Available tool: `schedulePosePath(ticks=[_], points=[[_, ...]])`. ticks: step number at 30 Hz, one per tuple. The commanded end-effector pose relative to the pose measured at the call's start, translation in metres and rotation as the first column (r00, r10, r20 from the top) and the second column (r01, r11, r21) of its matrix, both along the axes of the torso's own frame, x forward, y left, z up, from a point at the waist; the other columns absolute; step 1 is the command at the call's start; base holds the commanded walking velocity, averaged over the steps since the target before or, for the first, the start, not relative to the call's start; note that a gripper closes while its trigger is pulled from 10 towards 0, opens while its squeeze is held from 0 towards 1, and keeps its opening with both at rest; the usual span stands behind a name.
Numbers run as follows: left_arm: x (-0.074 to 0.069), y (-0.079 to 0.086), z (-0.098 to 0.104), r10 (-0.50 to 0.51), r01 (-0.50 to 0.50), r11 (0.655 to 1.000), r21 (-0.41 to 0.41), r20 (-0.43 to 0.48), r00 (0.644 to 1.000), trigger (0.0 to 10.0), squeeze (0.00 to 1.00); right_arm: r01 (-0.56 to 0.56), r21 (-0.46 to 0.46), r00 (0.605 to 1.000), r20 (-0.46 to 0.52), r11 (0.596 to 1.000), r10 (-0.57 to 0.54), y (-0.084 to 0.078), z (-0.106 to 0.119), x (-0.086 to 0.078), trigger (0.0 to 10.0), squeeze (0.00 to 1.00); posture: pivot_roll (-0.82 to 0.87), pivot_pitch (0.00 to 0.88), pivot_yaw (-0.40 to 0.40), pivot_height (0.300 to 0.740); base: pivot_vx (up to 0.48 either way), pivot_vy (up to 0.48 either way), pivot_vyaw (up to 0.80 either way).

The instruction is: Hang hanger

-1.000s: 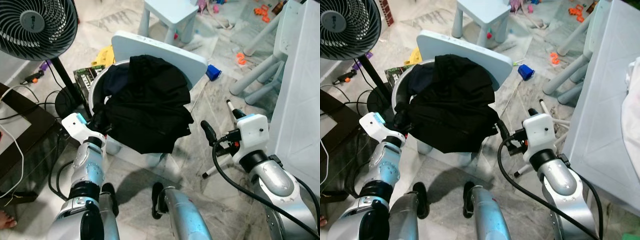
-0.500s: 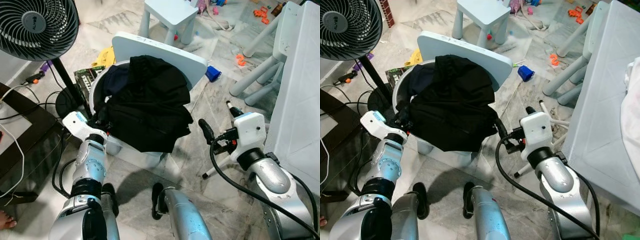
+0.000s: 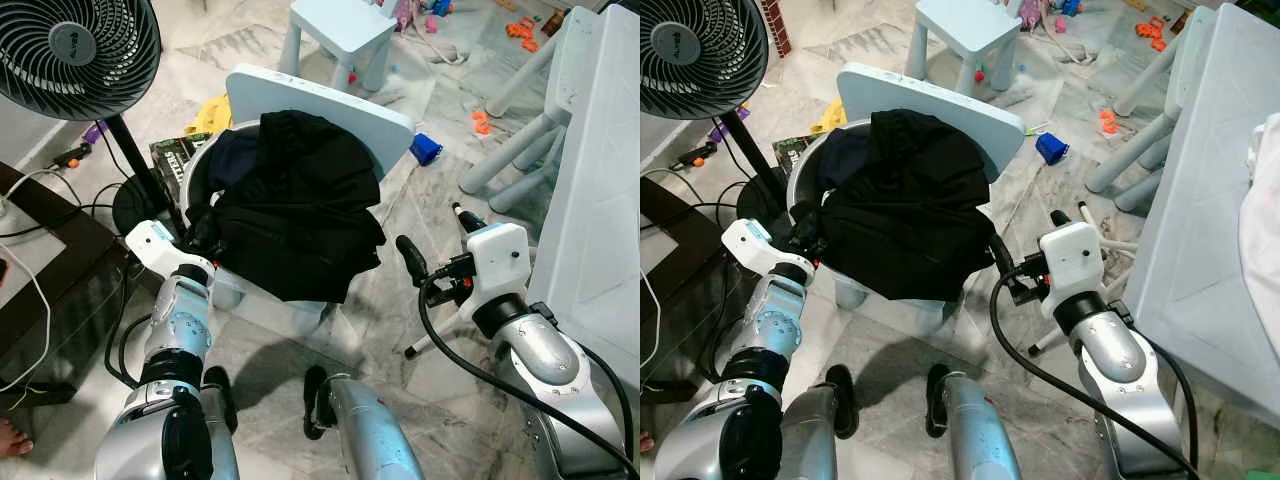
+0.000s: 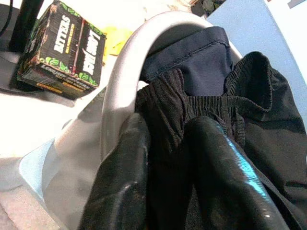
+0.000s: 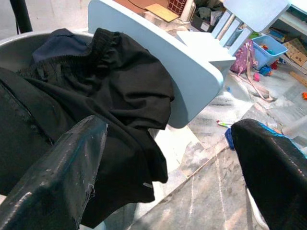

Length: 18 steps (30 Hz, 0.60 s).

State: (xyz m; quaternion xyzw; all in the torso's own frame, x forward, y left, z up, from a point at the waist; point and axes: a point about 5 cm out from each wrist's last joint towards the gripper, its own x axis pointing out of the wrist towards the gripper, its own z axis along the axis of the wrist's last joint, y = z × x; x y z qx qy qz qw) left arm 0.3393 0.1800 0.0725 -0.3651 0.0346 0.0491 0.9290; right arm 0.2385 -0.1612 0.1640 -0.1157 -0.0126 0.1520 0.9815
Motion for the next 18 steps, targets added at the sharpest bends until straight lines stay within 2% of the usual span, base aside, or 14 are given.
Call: schedulePosePath(ticks=[1,5,7,8,9,11,15,17,18], points=[[-0.011,0.000,-0.021,0.007,-0.009,1.000,-0.021,-0.093,0.996,0.0,0.00,0.008,-0.008,1.000,-0.014,1.000,-0.008,-0.002,-0.004,-0.002,10.0,0.00,-0.13,0.268,-0.156,0.740,0.000,0.000,0.00],[-0.011,0.001,-0.021,0.008,-0.008,1.000,-0.006,-0.094,0.996,0.0,0.00,0.007,-0.007,1.000,-0.009,1.000,-0.007,-0.001,-0.004,0.000,10.0,0.00,-0.13,0.258,-0.153,0.740,0.000,0.000,0.00],[-0.010,0.003,-0.019,0.010,-0.006,0.999,0.046,-0.088,0.996,0.0,0.00,0.010,-0.006,1.000,-0.004,1.000,-0.010,-0.001,-0.003,0.001,10.0,0.00,-0.13,0.255,-0.151,0.740,0.000,0.000,0.00],[-0.008,0.005,-0.016,0.013,-0.005,0.995,0.099,-0.078,0.997,0.0,0.00,0.014,-0.005,1.000,0.000,1.000,-0.014,-0.002,-0.003,0.003,10.0,0.00,-0.13,0.246,-0.146,0.740,0.000,0.000,0.00],[-0.008,0.005,-0.016,0.013,-0.005,0.995,0.099,-0.078,0.997,0.0,0.00,0.014,-0.005,1.000,0.000,1.000,-0.014,-0.002,-0.003,0.003,10.0,0.00,-0.13,0.246,-0.146,0.740,0.000,0.000,0.00],[-0.005,0.007,-0.010,0.013,-0.001,0.979,0.201,-0.058,0.998,0.0,0.00,0.020,-0.002,1.000,0.006,1.000,-0.020,-0.002,-0.004,0.005,10.0,0.00,-0.12,0.236,-0.140,0.740,0.000,0.000,0.00],[0.001,0.010,-0.001,0.001,0.011,0.948,0.317,-0.039,0.999,0.0,0.00,0.023,0.005,1.000,0.013,1.000,-0.023,0.001,-0.005,0.010,10.0,0.00,-0.11,0.220,-0.130,0.740,0.000,0.000,0.00],[0.004,0.010,0.006,-0.020,0.025,0.904,0.426,-0.015,1.000,0.0,0.00,0.026,0.012,0.999,0.022,1.000,-0.026,0.003,-0.005,0.012,10.0,0.00,-0.10,0.211,-0.122,0.740,0.000,0.000,0.00],[0.004,0.010,0.006,-0.020,0.025,0.904,0.426,-0.015,1.000,0.0,0.00,0.026,0.012,0.999,0.022,1.000,-0.026,0.003,-0.005,0.012,10.0,0.00,-0.10,0.211,-0.122,0.740,0.000,0.000,0.00]])
